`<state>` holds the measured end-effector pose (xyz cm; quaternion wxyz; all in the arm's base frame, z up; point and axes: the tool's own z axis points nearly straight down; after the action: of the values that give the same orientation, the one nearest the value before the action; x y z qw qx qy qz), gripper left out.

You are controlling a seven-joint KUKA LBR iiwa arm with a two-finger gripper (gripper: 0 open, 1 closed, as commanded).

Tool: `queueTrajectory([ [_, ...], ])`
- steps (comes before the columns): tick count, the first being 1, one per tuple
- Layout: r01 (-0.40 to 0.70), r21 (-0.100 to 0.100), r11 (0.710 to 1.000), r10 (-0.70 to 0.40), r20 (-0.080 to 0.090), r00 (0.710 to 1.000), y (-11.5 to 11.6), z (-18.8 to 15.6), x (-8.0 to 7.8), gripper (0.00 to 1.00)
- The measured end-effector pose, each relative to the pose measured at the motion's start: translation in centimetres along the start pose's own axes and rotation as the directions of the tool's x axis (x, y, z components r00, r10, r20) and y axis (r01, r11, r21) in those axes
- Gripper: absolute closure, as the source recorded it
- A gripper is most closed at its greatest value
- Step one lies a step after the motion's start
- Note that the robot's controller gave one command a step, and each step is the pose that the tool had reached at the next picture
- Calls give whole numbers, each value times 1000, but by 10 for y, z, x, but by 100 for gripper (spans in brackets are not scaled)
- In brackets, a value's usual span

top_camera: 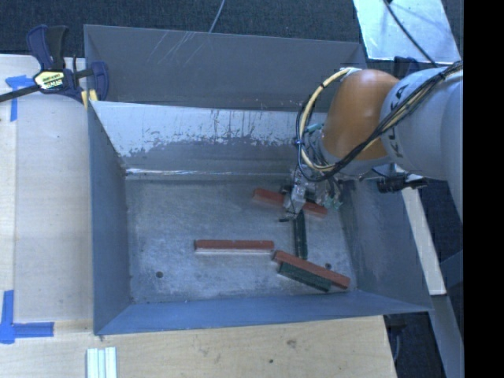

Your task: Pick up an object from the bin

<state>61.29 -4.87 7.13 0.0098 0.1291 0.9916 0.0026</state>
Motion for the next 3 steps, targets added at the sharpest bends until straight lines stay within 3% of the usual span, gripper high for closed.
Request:
queueTrajectory([
  [2,3,7,1000,-2,-16,1000,-2,-27,2,100],
  [3,3,7,1000,-3,-14,1000,-2,-41,1,100],
])
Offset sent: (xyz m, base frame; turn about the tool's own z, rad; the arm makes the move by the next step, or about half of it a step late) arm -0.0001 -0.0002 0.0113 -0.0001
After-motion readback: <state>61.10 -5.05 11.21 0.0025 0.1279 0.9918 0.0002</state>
